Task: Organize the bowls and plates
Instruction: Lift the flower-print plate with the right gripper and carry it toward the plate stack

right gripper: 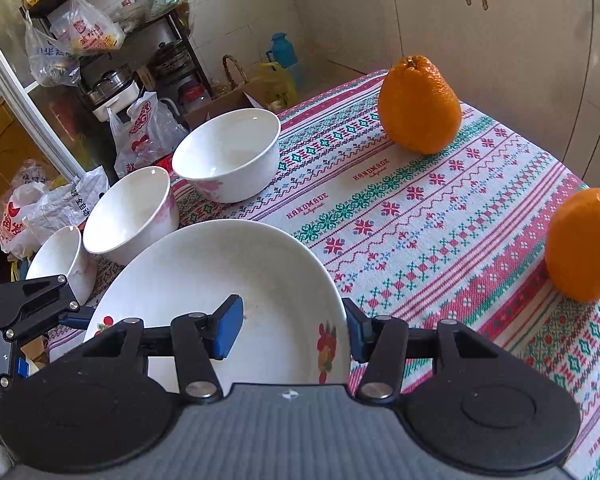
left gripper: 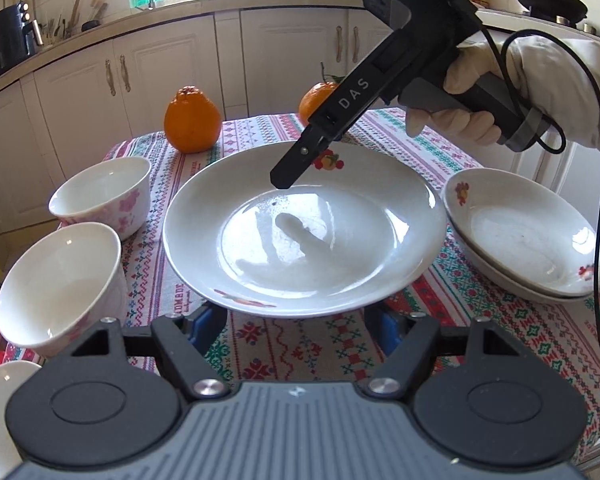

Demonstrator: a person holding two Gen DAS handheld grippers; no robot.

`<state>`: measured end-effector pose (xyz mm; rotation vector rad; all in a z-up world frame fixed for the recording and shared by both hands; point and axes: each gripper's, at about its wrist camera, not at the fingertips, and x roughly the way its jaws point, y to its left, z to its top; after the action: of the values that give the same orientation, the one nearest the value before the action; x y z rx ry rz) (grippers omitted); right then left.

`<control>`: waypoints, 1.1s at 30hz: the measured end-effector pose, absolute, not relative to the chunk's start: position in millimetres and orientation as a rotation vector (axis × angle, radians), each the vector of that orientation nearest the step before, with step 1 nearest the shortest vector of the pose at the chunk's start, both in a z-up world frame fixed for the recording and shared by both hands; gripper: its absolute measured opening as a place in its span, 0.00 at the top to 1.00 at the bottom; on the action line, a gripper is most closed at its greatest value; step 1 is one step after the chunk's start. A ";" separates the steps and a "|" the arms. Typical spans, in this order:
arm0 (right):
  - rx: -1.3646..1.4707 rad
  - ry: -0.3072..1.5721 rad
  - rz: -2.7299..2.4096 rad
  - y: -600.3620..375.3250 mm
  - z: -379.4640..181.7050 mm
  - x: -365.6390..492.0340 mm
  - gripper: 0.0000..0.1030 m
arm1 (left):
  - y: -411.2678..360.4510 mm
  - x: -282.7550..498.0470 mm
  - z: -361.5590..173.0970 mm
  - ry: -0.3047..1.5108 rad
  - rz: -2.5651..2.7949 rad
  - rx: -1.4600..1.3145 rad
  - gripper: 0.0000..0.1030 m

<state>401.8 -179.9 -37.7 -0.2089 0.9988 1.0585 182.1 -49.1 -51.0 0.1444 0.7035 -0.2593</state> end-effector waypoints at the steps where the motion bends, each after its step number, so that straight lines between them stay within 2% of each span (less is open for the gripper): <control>1: -0.207 0.995 1.054 -182.7 -35.9 399.5 0.43 | -50.2 181.2 -49.9 0.702 -0.266 0.147 0.27; 33: -0.088 0.914 0.797 -305.6 -12.3 315.8 0.42 | -114.6 157.5 -31.1 0.667 -0.548 0.278 0.27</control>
<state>315.8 -305.6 -12.3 -0.0882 0.9139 0.7973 157.5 -114.6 -31.1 0.2777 0.6673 -0.5480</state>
